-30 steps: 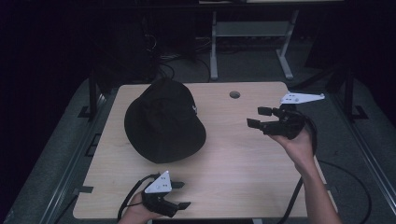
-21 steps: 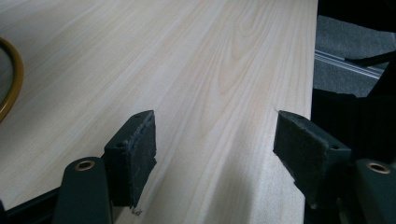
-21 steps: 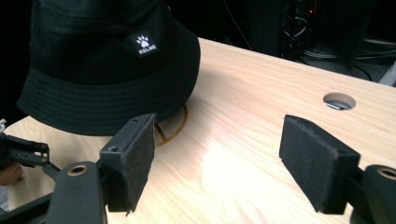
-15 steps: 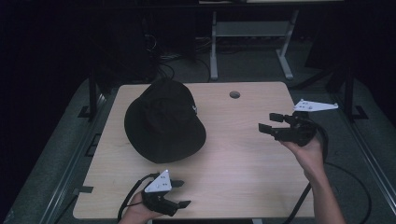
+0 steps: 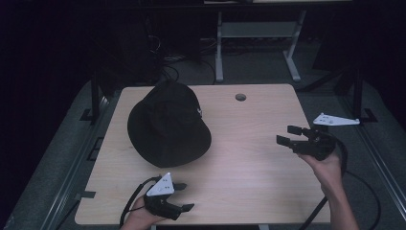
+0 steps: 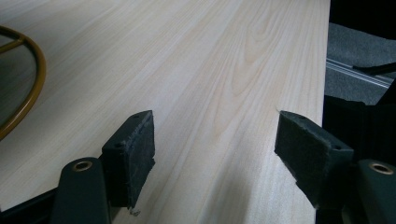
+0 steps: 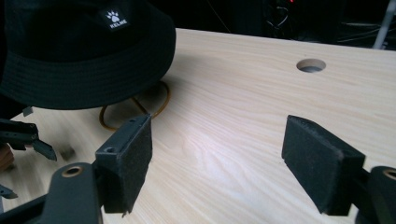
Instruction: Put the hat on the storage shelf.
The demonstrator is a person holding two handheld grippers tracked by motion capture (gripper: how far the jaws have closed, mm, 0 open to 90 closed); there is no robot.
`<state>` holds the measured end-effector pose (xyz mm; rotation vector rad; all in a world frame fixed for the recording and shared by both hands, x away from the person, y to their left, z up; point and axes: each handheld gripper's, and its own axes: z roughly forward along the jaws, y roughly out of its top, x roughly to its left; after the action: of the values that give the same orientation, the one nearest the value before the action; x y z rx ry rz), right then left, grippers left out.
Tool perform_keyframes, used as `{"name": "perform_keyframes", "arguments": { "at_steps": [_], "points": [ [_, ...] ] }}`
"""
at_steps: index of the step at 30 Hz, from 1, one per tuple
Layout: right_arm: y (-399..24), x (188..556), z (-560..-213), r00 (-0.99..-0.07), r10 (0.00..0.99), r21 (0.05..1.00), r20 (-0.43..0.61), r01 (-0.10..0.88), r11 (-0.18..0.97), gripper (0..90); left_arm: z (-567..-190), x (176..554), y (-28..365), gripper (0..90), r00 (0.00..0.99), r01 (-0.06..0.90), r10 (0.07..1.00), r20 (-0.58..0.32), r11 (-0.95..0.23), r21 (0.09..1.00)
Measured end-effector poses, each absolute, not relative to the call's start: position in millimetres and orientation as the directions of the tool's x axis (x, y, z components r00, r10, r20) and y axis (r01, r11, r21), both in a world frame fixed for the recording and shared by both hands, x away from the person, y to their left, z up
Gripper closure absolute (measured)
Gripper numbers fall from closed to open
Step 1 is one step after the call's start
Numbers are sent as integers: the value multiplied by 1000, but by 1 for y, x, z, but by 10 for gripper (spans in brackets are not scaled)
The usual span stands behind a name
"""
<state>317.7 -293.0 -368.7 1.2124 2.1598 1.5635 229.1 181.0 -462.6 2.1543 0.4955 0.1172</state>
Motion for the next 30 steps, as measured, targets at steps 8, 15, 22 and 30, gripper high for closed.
{"name": "perform_keyframes", "arguments": {
  "at_steps": [8,15,22,30],
  "points": [
    [-305,307,-384,-623,726,859,292,505,88,228,-464,229,180,276,914,311,392,-100,-522,794],
    [-316,300,-398,-599,738,850,310,522,68,228,-464,229,181,274,912,314,397,-101,-519,795],
    [-324,288,-412,-587,746,845,315,531,61,228,-463,229,182,274,909,318,404,-103,-512,798],
    [-333,273,-425,-570,753,843,329,536,37,229,-463,229,181,275,911,313,402,-99,-514,799]
  ]
}}
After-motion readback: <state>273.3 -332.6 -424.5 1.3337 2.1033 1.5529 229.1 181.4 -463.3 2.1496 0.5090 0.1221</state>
